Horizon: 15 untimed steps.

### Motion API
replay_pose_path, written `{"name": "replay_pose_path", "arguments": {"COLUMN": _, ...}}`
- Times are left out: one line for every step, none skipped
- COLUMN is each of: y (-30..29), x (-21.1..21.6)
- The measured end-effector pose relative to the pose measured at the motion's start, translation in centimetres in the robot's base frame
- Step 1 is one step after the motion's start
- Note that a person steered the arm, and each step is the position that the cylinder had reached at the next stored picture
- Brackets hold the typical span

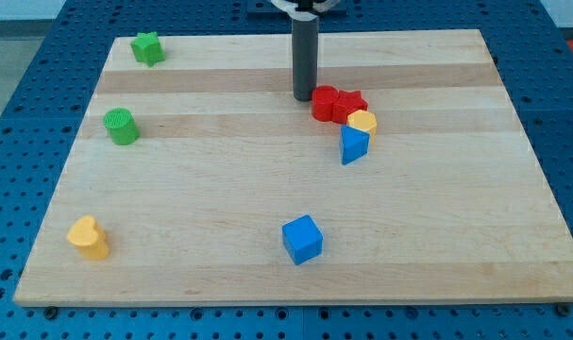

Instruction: Slide the green star towards the red circle

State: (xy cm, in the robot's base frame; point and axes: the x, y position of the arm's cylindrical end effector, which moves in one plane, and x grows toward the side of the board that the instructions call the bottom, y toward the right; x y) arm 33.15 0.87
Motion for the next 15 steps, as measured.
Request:
{"name": "replay_pose_path", "arguments": {"y": 0.0, "x": 0.0}}
{"name": "replay_pose_path", "arguments": {"y": 0.0, "x": -0.3}}
{"name": "replay_pose_path", "arguments": {"y": 0.0, "x": -1.4}}
{"name": "replay_pose_path", "arguments": {"y": -0.9, "x": -2.2}}
{"name": "replay_pose_path", "arguments": {"y": -3.9, "x": -3.0}}
{"name": "replay_pose_path", "arguments": {"y": -8.4, "x": -3.0}}
{"name": "replay_pose_path", "arguments": {"y": -14.8, "x": -3.1}}
{"name": "replay_pose_path", "arguments": {"y": -20.7, "x": -3.1}}
{"name": "replay_pose_path", "arguments": {"y": -26.3, "x": -3.3}}
{"name": "replay_pose_path", "arguments": {"y": -29.4, "x": -5.4}}
{"name": "replay_pose_path", "arguments": {"y": -31.3, "x": -7.5}}
{"name": "replay_pose_path", "arguments": {"y": -31.4, "x": -9.3}}
{"name": "replay_pose_path", "arguments": {"y": -29.6, "x": -11.1}}
{"name": "replay_pose_path", "arguments": {"y": -26.7, "x": -11.2}}
{"name": "replay_pose_path", "arguments": {"y": -24.0, "x": -11.2}}
